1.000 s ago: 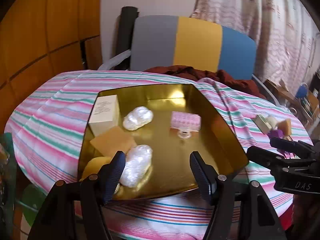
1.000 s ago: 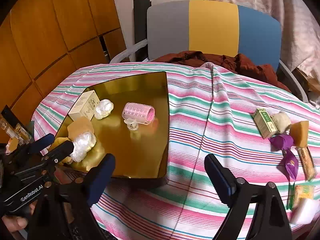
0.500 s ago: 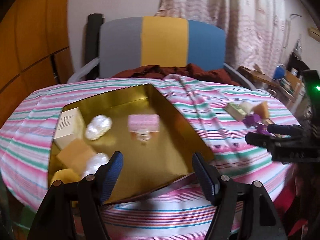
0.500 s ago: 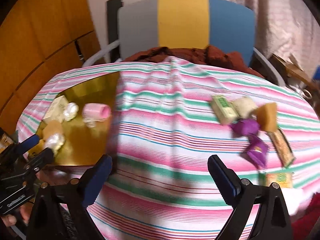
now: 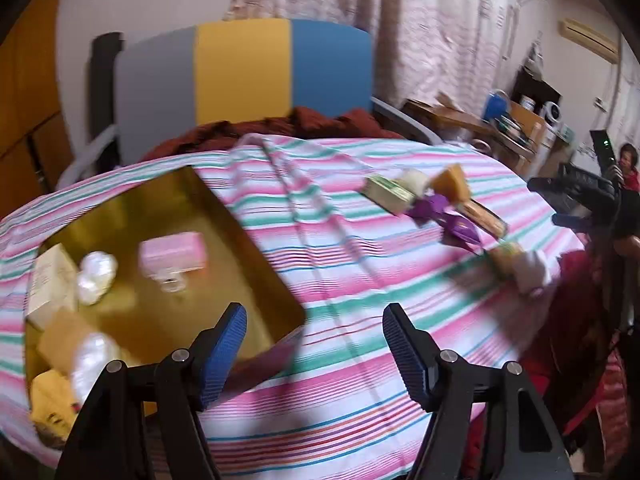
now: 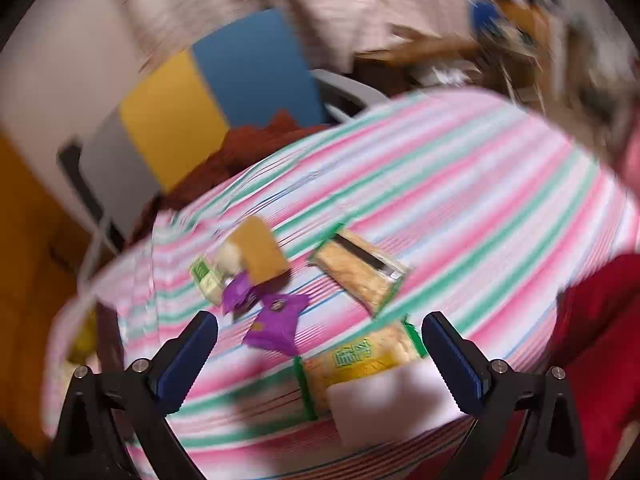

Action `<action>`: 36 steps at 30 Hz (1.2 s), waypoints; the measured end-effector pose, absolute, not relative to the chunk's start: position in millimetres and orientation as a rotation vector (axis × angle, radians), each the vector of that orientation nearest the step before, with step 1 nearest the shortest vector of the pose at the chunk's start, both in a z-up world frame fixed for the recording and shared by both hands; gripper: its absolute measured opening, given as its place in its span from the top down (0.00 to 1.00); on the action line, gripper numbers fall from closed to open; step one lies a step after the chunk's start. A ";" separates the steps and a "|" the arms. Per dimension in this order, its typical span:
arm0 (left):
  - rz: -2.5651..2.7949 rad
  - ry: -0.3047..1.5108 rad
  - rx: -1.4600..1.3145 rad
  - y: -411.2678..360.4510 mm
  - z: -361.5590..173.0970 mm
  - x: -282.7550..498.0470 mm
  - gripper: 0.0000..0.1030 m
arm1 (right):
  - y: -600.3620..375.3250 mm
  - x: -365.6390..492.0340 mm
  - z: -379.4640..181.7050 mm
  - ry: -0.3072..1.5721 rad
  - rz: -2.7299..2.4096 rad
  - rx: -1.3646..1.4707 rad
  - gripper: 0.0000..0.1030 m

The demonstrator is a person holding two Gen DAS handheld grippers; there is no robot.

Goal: Organize objects
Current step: 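Move both tools back toward the remaining items on the cloth, then grasp the WEIDAN cracker pack with the left tool while the right tool grasps the white soap bar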

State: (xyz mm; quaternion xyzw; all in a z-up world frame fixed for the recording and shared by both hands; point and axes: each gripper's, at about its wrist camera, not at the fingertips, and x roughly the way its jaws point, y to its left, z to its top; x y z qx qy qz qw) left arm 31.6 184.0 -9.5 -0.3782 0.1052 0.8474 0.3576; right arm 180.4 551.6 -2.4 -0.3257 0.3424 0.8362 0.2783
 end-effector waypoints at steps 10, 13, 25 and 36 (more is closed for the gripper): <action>1.963 0.372 -0.986 265.6 -31.3 51.0 0.32 | 573.5 214.8 -14.3 1.261 2.257 -0.615 0.00; 1.862 0.451 -0.941 289.2 -37.1 66.1 0.33 | 575.4 214.0 -17.5 1.286 2.265 -0.623 0.00; 1.620 0.729 -0.692 374.2 -52.9 99.4 0.37 | 577.4 216.8 -22.2 1.365 2.319 -0.584 0.00; 1.469 0.953 -0.447 440.6 -63.5 120.7 0.38 | 578.9 219.3 -22.4 1.398 2.340 -0.561 0.00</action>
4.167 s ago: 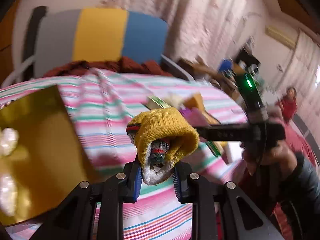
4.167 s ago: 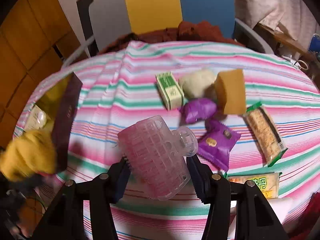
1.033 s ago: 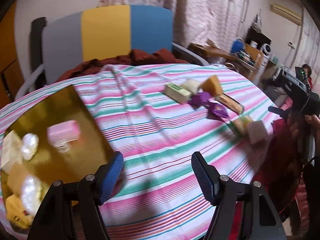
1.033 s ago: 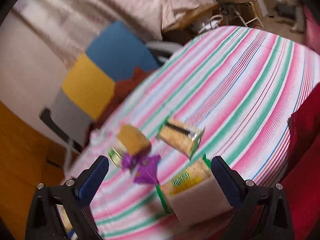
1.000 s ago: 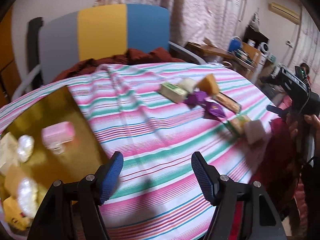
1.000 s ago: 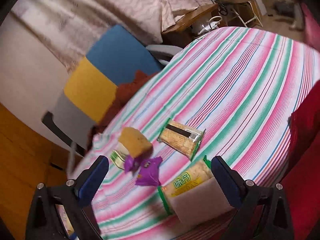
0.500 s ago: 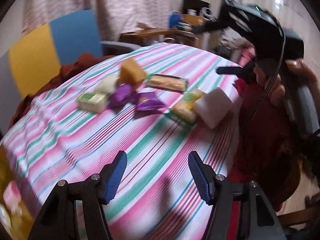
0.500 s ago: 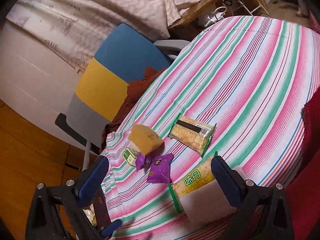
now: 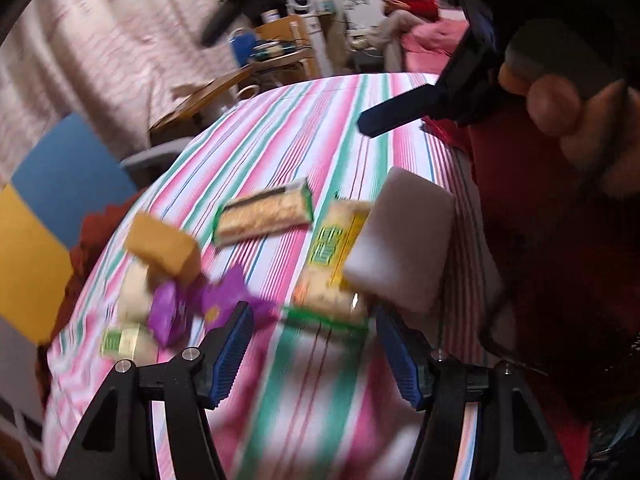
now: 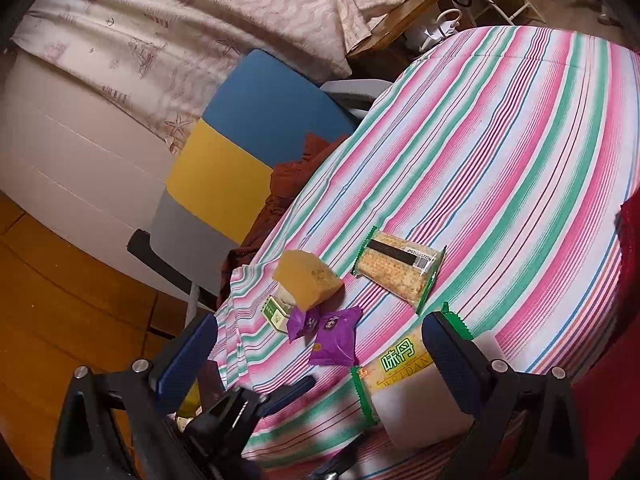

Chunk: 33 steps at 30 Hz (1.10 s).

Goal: Organize objects
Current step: 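Grasp the WEIDAN cracker pack with the left tool while the right tool grasps the white soap bar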

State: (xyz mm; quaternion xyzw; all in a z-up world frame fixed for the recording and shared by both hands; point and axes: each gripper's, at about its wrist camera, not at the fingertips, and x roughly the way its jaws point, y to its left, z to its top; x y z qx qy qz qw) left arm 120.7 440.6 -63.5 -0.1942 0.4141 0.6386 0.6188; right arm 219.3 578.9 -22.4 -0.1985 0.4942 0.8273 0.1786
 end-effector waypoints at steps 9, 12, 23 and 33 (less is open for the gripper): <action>1.374 0.926 -0.493 481.1 -84.4 114.1 0.37 | 579.8 220.8 -22.5 1.414 2.345 -0.541 0.00; 1.377 0.884 -0.515 488.3 -85.6 114.1 0.41 | 580.3 222.3 -22.3 1.425 2.350 -0.528 0.00; 1.480 0.758 -0.667 431.3 -85.5 114.3 0.52 | 580.3 219.7 -23.2 1.421 2.335 -0.556 0.00; 1.852 0.621 -0.873 313.3 -83.1 72.2 0.52 | 580.8 208.0 -28.7 1.396 2.296 -0.684 0.00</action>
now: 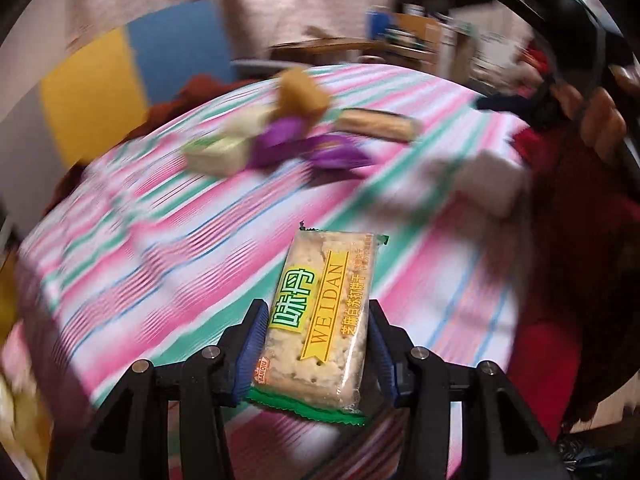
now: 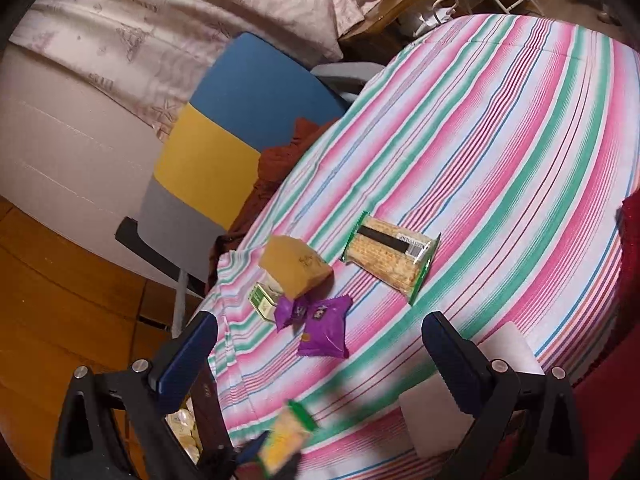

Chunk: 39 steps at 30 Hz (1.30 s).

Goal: Organize objects
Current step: 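Grasp the WEIDAN cracker pack with the left tool while the right tool grasps the white soap bar, then carry the cracker pack and soap bar to the gold tray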

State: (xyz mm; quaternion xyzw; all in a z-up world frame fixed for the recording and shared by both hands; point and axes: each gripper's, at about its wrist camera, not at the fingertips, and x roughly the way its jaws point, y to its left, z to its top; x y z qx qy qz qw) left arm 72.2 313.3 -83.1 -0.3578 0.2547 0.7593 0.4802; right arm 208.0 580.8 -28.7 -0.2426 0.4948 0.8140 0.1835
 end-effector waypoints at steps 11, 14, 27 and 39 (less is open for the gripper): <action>1.888 0.471 -0.961 292.8 -89.5 46.9 0.51 | 570.9 158.9 -25.9 0.826 2.142 -1.469 0.00; 1.889 0.458 -0.961 295.5 -90.9 45.7 0.51 | 575.6 155.0 -30.2 0.705 2.062 -1.596 0.00; 1.888 0.450 -0.962 296.8 -91.5 44.8 0.51 | 579.3 122.2 -97.0 0.495 1.785 -2.064 0.00; 1.917 0.470 -0.925 296.6 -91.9 49.8 0.52 | 592.8 134.2 -90.5 0.545 1.862 -1.976 0.10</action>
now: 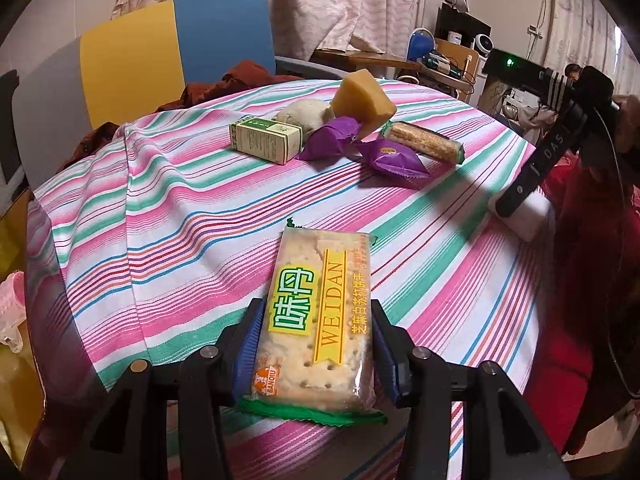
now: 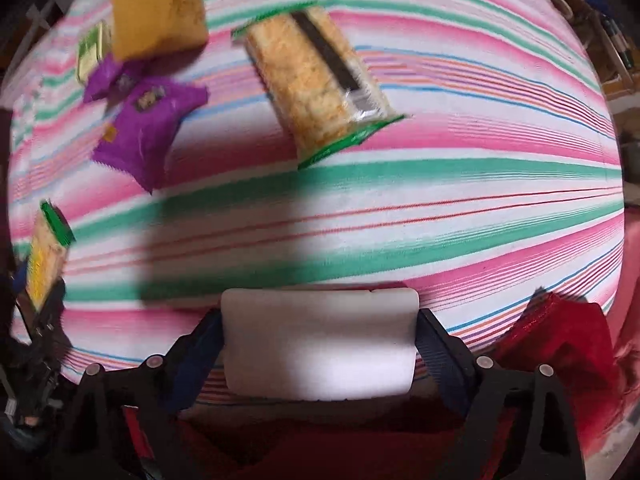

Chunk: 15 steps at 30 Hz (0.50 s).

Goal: Organize objects
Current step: 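Carry the cracker pack and soap bar to the gold tray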

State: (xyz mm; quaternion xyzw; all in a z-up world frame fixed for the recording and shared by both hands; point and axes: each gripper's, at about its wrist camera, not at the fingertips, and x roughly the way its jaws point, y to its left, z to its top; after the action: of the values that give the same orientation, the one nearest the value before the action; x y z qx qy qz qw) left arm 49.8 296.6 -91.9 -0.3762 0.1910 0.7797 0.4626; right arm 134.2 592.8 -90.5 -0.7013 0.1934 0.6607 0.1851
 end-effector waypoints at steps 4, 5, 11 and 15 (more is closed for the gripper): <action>1.929 0.427 -0.938 291.7 -87.7 47.2 0.52 | 602.7 151.1 -68.4 0.641 2.019 -1.778 0.10; 1.937 0.421 -0.942 289.9 -85.6 47.2 0.52 | 605.9 156.8 -62.4 0.668 2.057 -1.715 0.10; 2.000 0.325 -0.910 263.4 -52.7 45.0 0.52 | 608.0 174.1 -38.6 0.656 2.116 -1.498 0.09; 2.063 0.270 -0.905 242.9 -32.5 35.0 0.52 | 594.7 178.4 -23.0 0.686 2.194 -1.401 0.09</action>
State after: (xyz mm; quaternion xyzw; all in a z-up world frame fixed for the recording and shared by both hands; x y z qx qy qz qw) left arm 35.0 242.9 -32.5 -0.3614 0.1078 0.8241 0.4226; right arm 178.4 594.7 -23.0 -0.5074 0.2484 0.7945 0.2226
